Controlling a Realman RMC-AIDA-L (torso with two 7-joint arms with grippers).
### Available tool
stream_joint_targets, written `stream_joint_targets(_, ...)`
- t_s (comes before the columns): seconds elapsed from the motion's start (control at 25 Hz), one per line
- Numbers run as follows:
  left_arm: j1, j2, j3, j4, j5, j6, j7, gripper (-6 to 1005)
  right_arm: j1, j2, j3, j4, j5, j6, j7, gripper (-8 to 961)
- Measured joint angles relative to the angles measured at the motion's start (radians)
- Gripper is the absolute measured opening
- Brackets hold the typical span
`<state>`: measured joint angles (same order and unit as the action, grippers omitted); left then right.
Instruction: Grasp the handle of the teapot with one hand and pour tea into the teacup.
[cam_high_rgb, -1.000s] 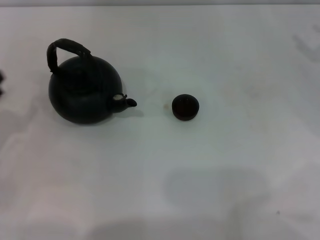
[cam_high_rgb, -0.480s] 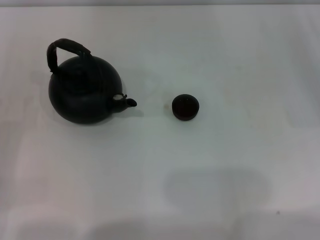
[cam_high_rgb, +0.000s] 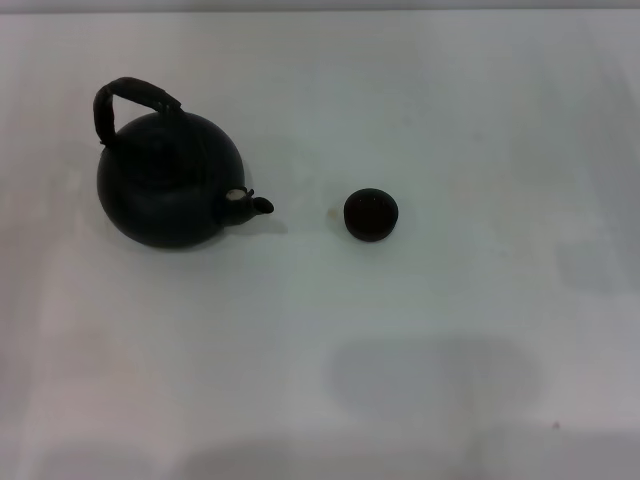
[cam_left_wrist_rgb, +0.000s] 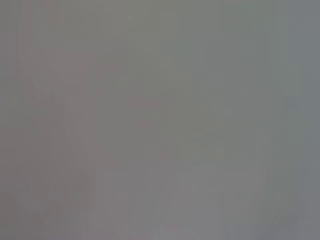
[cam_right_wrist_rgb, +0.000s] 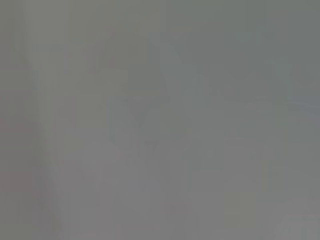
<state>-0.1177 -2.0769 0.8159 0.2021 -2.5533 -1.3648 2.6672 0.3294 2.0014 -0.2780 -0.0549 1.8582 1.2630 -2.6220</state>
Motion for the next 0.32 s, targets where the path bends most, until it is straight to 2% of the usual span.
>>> stream_joint_targets(0.32, -0.044, 0.001, -0.002, -0.003, -0.071, 0.013, 0.058, 682, 0.008, 0.002, 0.021, 0.022, 0.049, 0.024, -0.009, 784)
